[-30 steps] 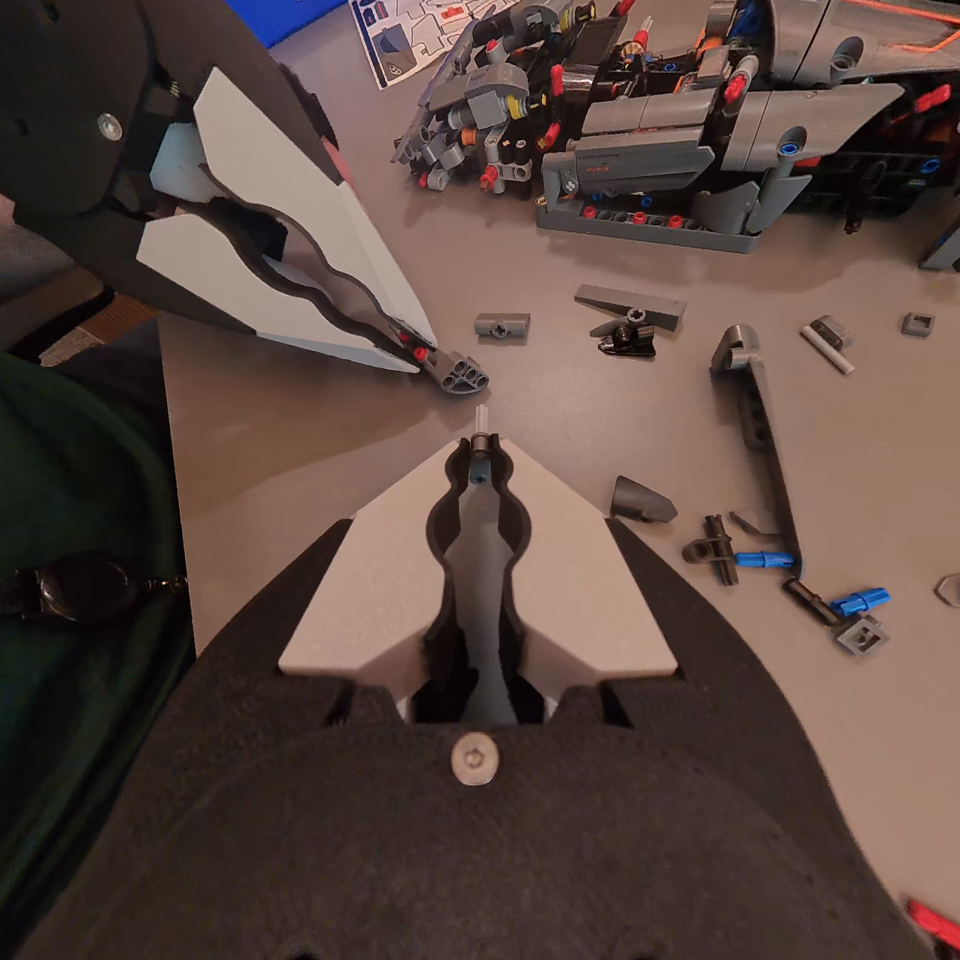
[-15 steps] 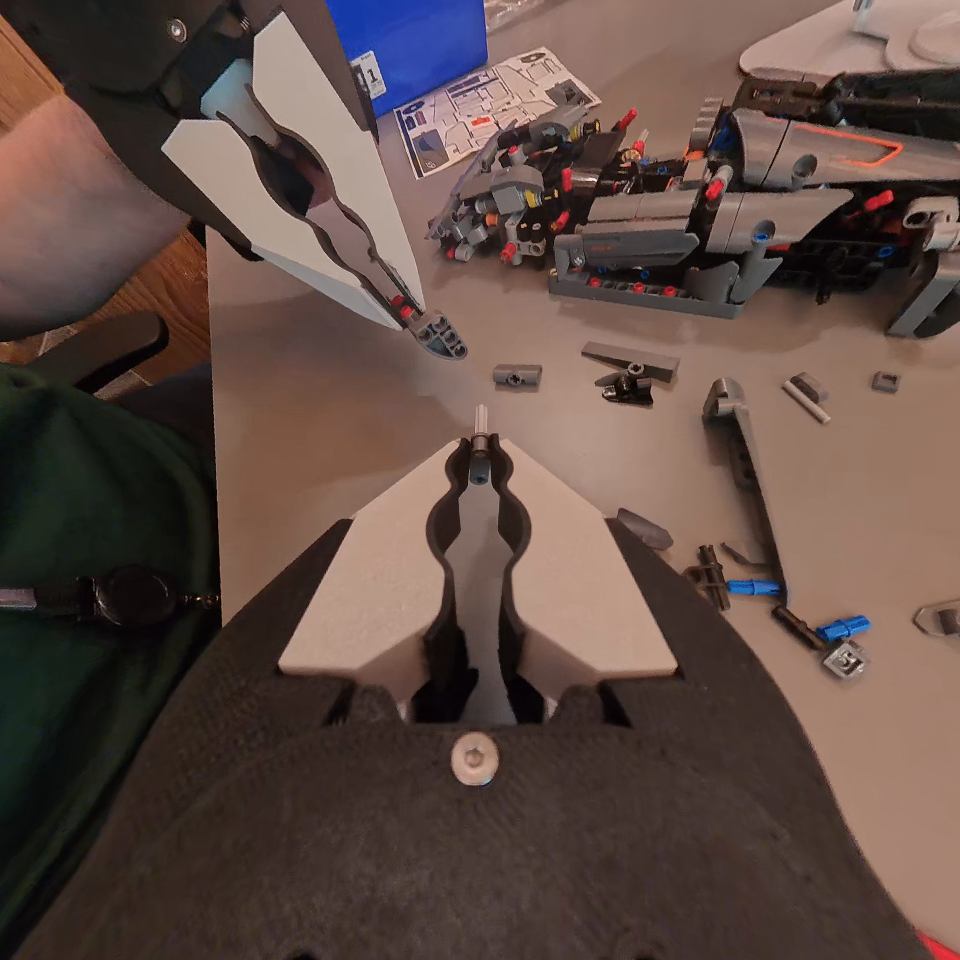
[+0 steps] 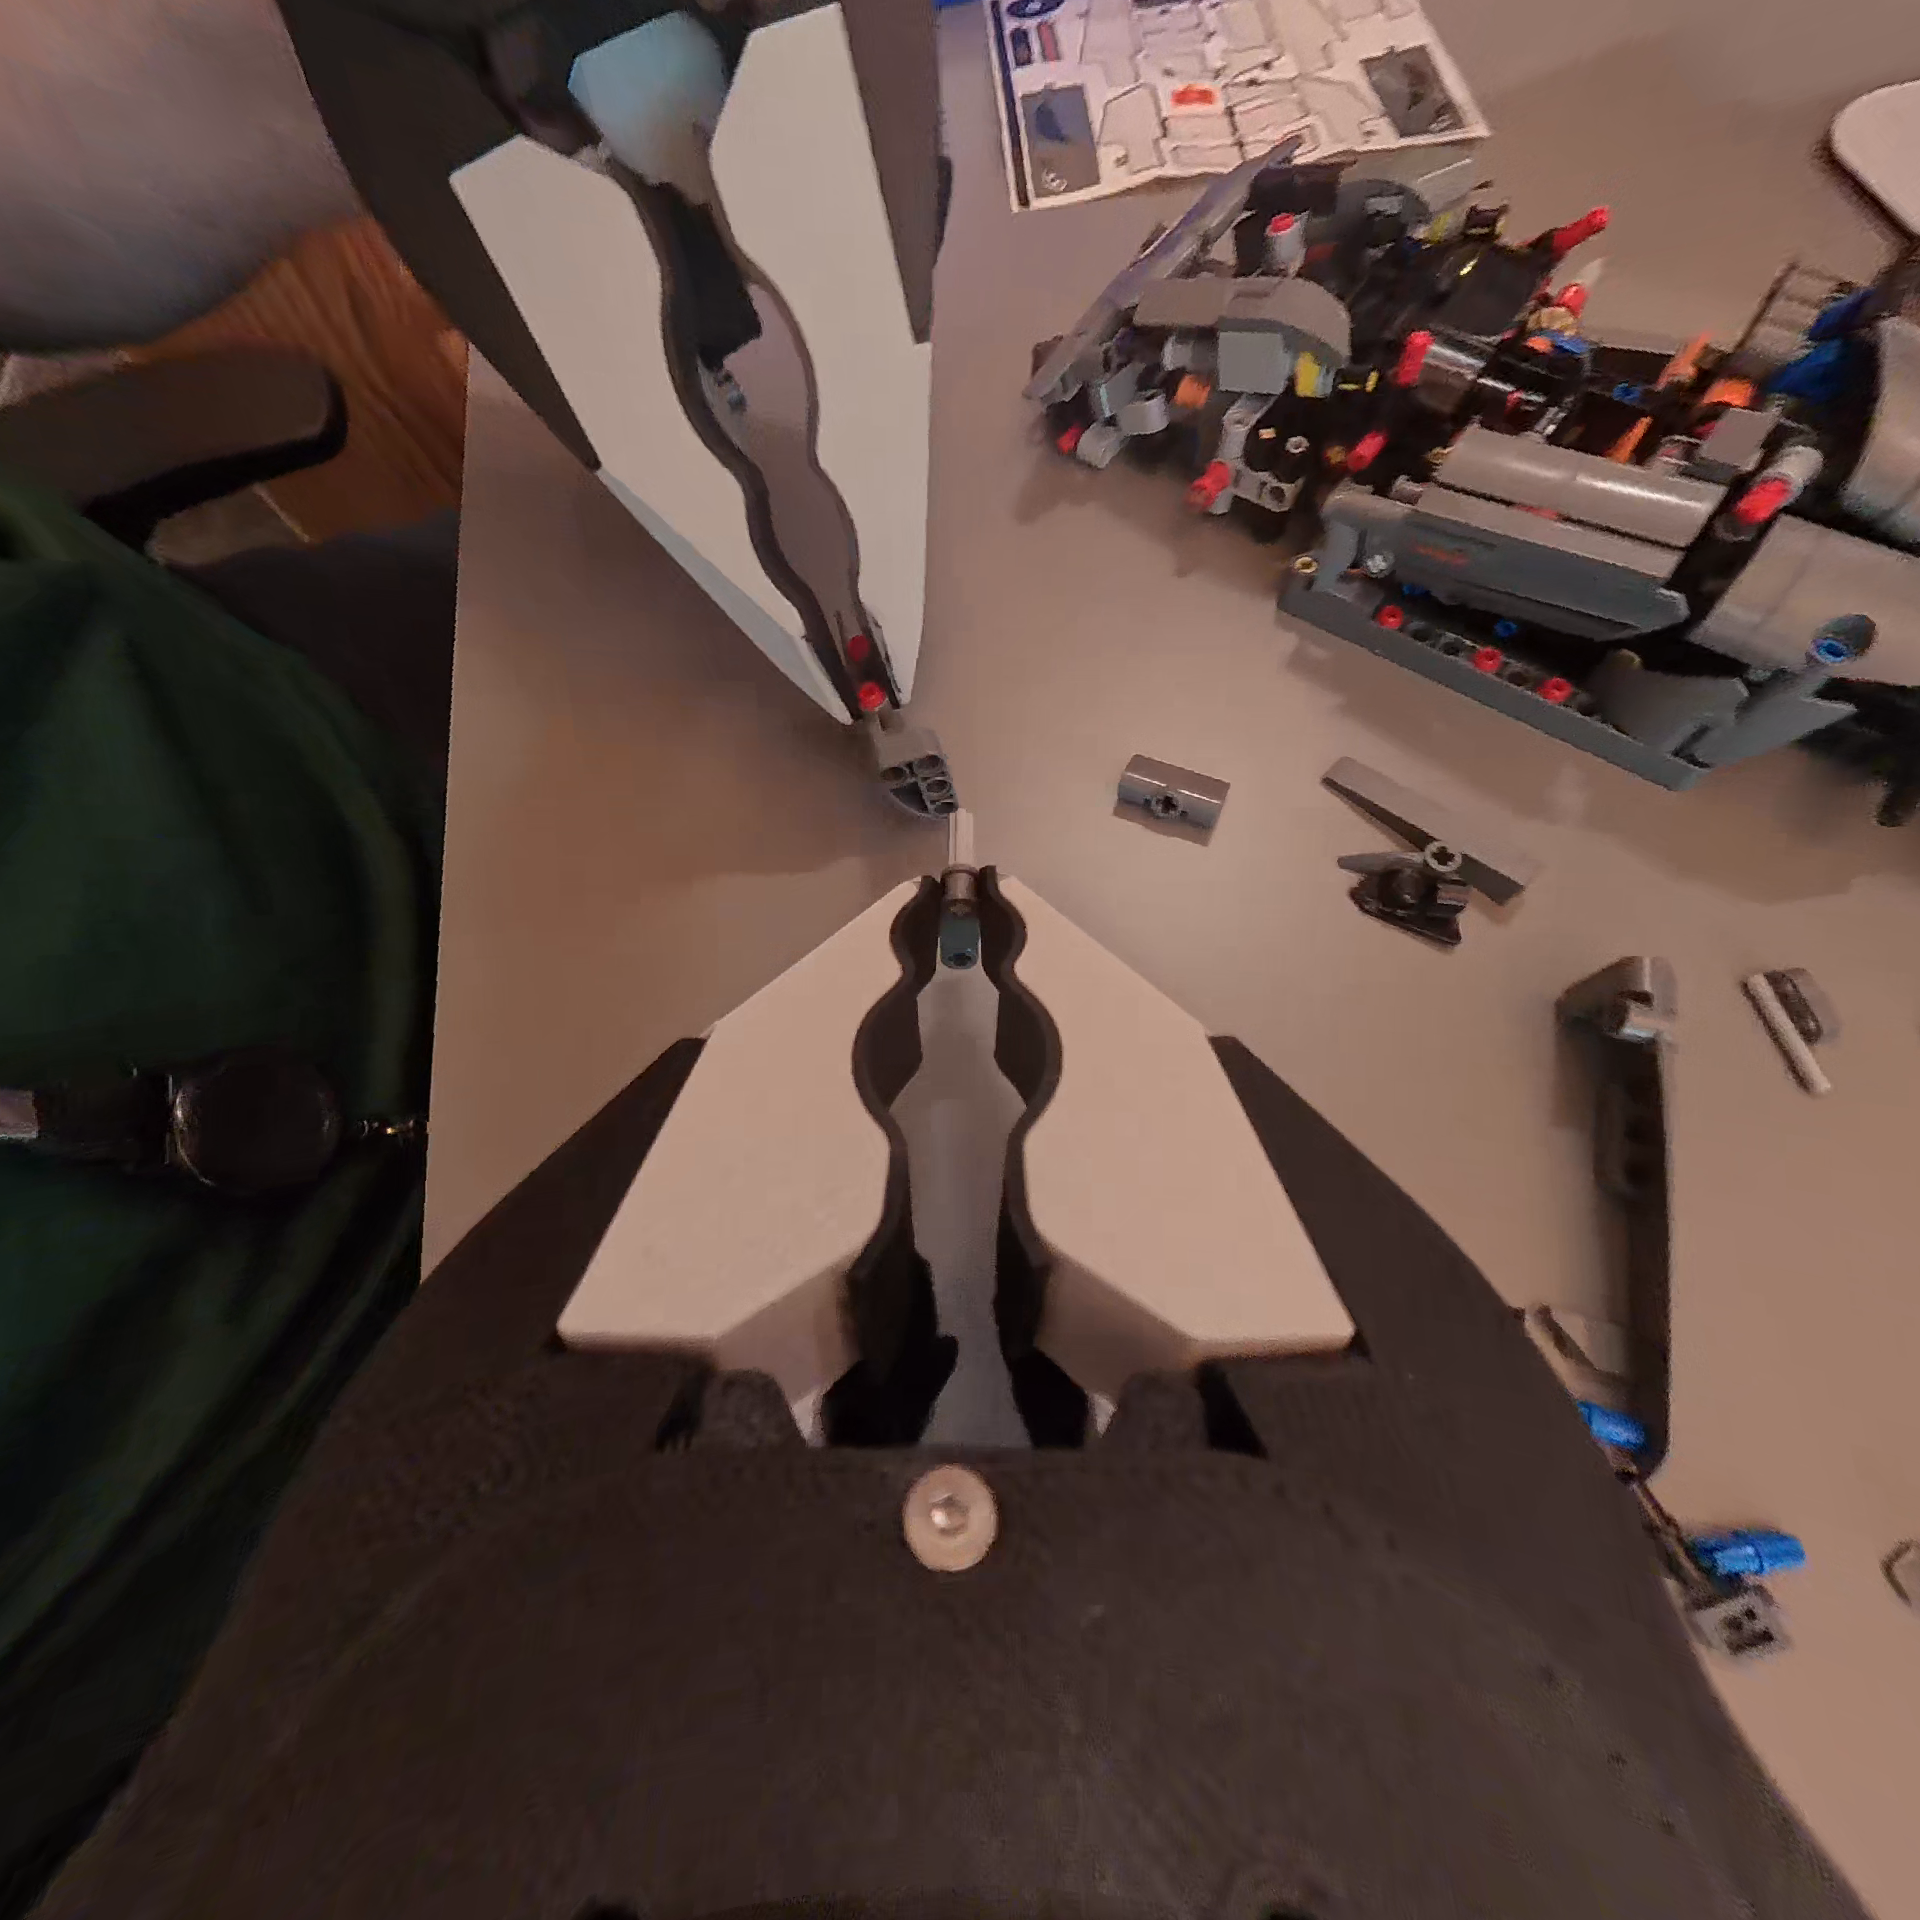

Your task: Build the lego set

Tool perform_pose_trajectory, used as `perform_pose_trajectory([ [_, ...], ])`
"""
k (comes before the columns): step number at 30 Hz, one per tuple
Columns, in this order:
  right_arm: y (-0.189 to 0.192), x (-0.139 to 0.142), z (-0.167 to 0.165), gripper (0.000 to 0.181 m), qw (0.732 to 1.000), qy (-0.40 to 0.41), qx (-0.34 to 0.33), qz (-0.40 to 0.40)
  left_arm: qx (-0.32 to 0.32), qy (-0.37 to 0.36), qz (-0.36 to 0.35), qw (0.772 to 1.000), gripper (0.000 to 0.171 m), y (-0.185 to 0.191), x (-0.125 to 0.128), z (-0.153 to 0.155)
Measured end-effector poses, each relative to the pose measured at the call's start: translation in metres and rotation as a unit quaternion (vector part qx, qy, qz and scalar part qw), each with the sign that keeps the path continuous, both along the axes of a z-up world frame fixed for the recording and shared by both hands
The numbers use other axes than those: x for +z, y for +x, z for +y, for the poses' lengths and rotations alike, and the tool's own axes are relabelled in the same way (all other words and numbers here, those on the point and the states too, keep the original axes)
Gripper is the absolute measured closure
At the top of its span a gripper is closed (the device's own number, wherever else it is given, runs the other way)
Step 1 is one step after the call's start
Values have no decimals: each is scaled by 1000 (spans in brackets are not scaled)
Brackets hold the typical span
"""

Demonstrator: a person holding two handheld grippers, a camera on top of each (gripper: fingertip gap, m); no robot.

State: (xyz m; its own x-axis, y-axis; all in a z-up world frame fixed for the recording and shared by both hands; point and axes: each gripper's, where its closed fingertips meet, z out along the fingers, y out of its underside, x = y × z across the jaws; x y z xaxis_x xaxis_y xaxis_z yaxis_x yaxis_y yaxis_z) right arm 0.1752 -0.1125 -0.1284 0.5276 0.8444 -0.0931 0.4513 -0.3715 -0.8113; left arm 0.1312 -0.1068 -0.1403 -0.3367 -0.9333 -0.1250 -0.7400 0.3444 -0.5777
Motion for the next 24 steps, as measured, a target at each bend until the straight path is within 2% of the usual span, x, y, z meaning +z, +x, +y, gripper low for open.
perform_pose_trajectory([
  [10, -13, -17, 0, 176, 995, 23, 48, -80, -8, -25, 53, 998, 166, 2, -8, -3],
  [24, -13, -15, 6, 176, 991, 48, 57, -110, -22, -15, 78, 997, 166, 6, -8, 1],
])
